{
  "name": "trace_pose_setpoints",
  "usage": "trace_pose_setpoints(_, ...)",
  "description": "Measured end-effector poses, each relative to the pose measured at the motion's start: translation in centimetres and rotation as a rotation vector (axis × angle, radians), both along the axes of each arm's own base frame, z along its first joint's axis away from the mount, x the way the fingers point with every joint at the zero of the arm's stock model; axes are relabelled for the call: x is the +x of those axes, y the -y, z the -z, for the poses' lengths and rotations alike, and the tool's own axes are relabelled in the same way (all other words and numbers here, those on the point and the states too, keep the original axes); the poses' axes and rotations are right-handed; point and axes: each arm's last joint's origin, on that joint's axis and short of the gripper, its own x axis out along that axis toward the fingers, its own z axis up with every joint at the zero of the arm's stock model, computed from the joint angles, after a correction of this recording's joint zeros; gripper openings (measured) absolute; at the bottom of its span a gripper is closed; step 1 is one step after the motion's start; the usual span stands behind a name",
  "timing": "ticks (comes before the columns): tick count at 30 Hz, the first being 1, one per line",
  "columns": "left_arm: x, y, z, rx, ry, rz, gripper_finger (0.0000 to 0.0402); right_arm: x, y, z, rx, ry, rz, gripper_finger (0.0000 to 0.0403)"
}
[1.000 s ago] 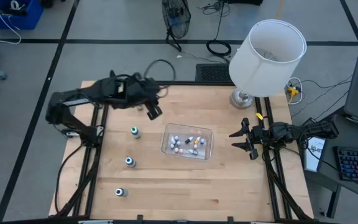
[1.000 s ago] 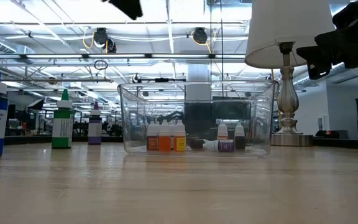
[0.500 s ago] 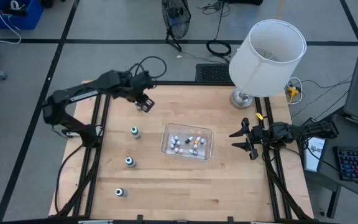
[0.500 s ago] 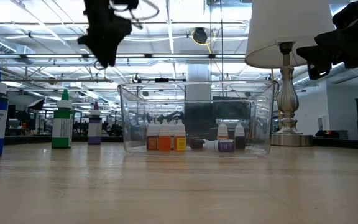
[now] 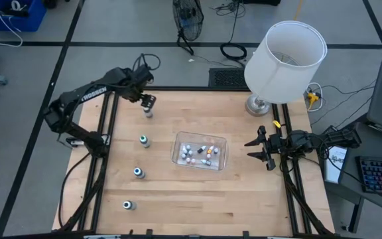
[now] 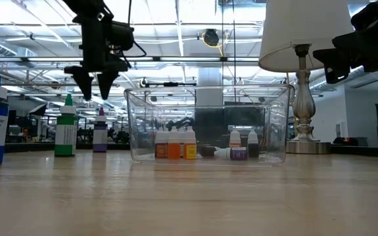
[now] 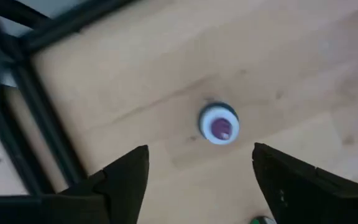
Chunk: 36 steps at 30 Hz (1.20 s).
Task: Pick & Place food coloring
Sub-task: Put the large purple food coloring bottle into the transparent bin
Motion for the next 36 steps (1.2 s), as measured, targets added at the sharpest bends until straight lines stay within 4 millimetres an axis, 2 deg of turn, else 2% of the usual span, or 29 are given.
trace_pose_setpoints(6,0.7,0.0,2.1,0.007,0.068,0.023,0.0289,0.0,0.0,0.0,0.0,0.0,0.0,0.0169)
trace_pose_setpoints(17,0.6,0.1,5.8,0.03,0.108,0.006,0.026,0.0,0.0,0.0,0.0,0.0,0.0,0.0169)
trace_pose_setpoints(28,0.1,0.2,7.3,0.035,0.103,-0.014,0.0248,0.0,0.0,0.0,0.0,0.0,0.0,0.0169)
trace_pose_setpoints(36,0.1,0.0,7.3,0.048,0.114,-0.017,0.0245,0.0,0.0,0.0,0.0,0.0,0.0,0.0169)
